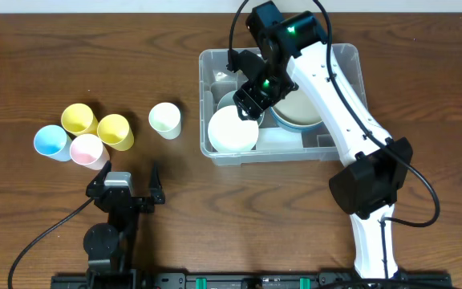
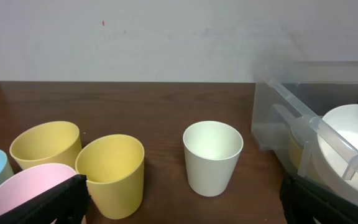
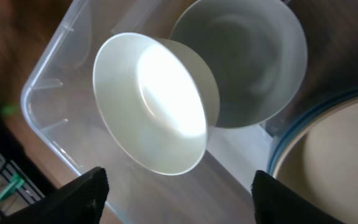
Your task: Pack container
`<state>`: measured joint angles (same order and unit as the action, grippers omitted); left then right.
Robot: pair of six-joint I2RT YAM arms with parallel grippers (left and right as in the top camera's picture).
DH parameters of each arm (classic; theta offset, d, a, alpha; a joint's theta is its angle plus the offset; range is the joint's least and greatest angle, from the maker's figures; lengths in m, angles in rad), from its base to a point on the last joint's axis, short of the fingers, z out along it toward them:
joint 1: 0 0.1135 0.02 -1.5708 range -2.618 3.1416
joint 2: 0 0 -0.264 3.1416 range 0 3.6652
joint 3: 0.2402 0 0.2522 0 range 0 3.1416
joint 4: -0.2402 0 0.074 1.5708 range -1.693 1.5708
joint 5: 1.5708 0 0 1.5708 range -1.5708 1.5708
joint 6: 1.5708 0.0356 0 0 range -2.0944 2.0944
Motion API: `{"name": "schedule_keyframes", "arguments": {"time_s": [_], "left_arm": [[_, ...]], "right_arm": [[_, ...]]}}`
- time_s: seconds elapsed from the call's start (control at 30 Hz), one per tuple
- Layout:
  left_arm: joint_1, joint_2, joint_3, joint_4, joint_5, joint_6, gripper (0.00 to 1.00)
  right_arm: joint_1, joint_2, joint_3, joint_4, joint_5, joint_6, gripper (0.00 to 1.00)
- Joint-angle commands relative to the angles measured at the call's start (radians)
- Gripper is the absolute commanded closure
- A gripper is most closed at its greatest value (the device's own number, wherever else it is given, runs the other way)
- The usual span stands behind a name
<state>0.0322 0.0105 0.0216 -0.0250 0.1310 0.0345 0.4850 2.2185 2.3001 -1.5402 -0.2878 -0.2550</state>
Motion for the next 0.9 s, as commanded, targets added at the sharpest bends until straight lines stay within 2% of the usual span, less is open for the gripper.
{"name": "schedule_keyframes", "arguments": {"time_s": [0.0, 0.17, 0.7, 0.77, 0.87], "left_arm": [[0.006, -0.005, -0.018, -0.034, 0.015, 0.014, 0.02], [0.006, -0.005, -0.018, -0.034, 0.015, 0.014, 0.02], [0.006, -0.005, -0.018, -0.034, 0.015, 0.014, 0.02], [0.006, -0.005, -0.018, -0.034, 0.015, 0.014, 0.02], [0.006, -0.005, -0.018, -0.034, 0.015, 0.014, 0.02]], "right_arm": [[0.007, 0.006, -0.008, 0.004, 0.043, -0.05, 0.21], [0.006, 0.04, -0.011, 0.023, 0.063, -0.068, 0.17], [0.036, 0.138, -0.011, 0.037, 0.064, -0.098, 0.19], [0.037, 0.138, -0.011, 0.043, 0.068, -0.098, 0.24], [0.037, 0.138, -0.011, 0.053, 0.099, -0.069, 0.45]]}}
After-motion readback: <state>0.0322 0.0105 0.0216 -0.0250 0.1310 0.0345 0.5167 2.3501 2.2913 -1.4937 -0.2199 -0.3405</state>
